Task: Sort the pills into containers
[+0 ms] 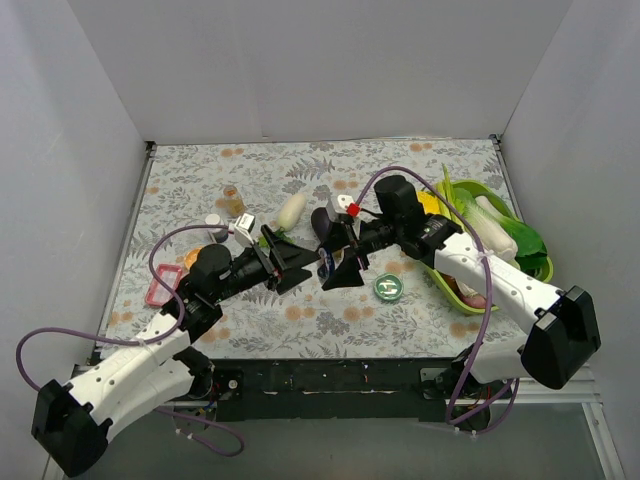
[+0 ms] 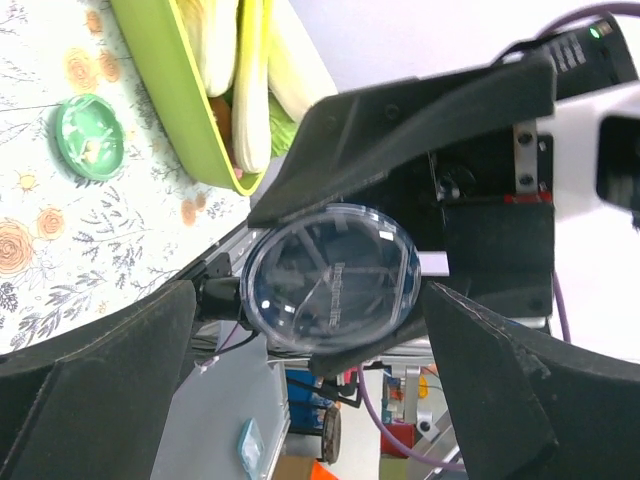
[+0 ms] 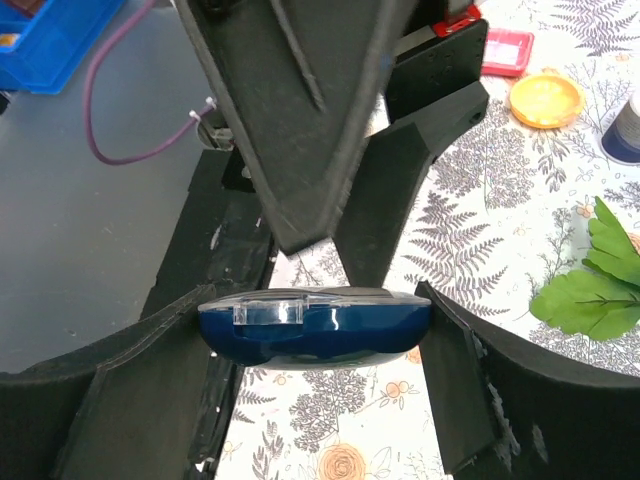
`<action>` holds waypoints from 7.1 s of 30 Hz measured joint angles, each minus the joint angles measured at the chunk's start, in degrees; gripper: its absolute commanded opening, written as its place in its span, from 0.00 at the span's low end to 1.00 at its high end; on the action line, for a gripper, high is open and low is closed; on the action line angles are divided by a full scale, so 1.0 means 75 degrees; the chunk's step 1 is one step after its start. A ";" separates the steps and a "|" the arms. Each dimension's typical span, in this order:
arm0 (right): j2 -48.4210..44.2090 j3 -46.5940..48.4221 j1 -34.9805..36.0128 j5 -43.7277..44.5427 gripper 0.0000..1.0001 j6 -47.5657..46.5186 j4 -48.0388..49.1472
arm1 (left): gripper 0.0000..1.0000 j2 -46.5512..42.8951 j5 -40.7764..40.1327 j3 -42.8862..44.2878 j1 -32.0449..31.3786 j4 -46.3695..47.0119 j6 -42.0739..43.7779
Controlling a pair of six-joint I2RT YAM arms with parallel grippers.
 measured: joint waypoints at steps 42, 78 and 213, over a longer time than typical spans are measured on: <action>0.0318 0.0012 0.0195 0.1017 0.11 -0.0119 -0.0353 | 0.19 0.1341 -0.0026 0.1282 -0.0207 -0.1641 0.0227; 0.0344 -0.0006 0.0507 0.1658 0.08 -0.0408 -0.0286 | 0.26 0.2107 -0.0318 0.3165 -0.0248 -0.4599 0.1801; 0.0356 -0.0705 0.0227 0.0117 0.06 0.0731 0.0644 | 0.48 0.0664 0.0985 0.0746 0.0070 -0.2104 0.0090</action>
